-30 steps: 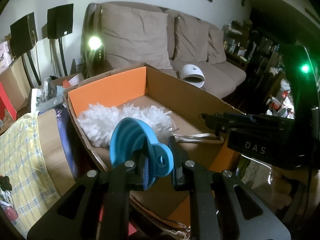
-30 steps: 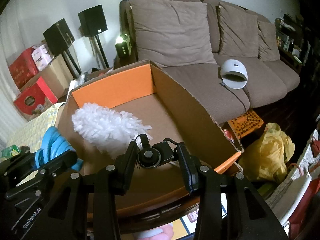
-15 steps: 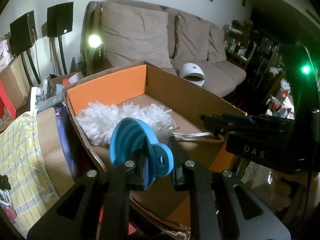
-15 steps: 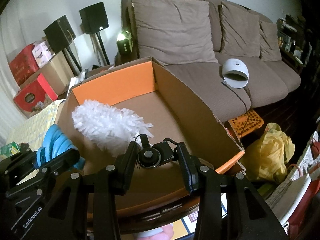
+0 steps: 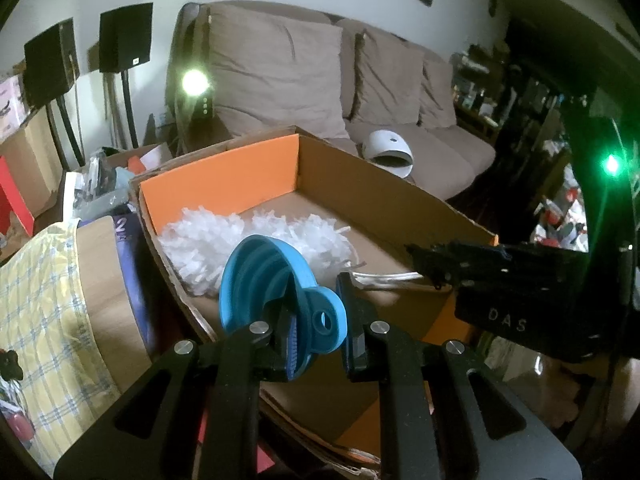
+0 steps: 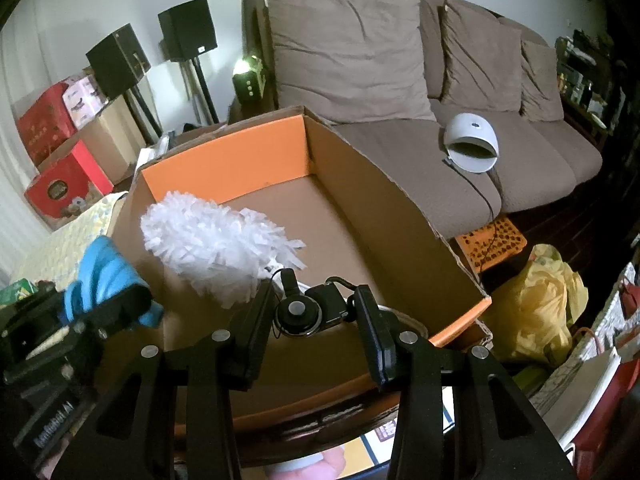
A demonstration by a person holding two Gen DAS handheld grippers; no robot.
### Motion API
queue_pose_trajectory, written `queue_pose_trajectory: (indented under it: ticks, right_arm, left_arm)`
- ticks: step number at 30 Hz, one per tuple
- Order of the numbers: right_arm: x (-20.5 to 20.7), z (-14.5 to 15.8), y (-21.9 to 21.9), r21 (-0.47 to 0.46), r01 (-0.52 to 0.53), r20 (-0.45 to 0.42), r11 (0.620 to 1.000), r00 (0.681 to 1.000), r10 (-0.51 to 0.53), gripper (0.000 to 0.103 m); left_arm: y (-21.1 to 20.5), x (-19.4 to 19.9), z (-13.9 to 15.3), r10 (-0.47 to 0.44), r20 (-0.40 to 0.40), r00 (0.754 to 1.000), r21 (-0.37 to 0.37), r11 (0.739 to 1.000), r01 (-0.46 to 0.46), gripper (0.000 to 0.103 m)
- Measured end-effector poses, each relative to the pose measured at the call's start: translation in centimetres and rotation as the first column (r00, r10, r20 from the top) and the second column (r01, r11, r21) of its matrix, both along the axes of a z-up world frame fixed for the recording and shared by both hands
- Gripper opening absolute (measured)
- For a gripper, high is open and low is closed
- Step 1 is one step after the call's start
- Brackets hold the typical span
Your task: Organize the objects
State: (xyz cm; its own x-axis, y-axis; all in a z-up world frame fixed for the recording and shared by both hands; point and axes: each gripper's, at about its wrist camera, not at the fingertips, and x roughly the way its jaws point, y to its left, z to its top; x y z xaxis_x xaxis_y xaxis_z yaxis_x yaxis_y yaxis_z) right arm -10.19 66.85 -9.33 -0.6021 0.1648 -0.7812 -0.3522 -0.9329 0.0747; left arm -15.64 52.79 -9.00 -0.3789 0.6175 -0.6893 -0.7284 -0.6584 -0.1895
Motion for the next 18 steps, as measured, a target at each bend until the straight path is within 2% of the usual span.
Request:
queue_pose_trajectory:
  ticks: [18]
  right_arm:
    - [0.03, -0.24, 0.24, 0.005, 0.013, 0.010, 1.000, 1.000, -0.013, 0.042]
  left_arm:
    - [0.88, 0.71, -0.14, -0.026, -0.024, 0.999, -0.020, 0.999, 0.026, 0.015]
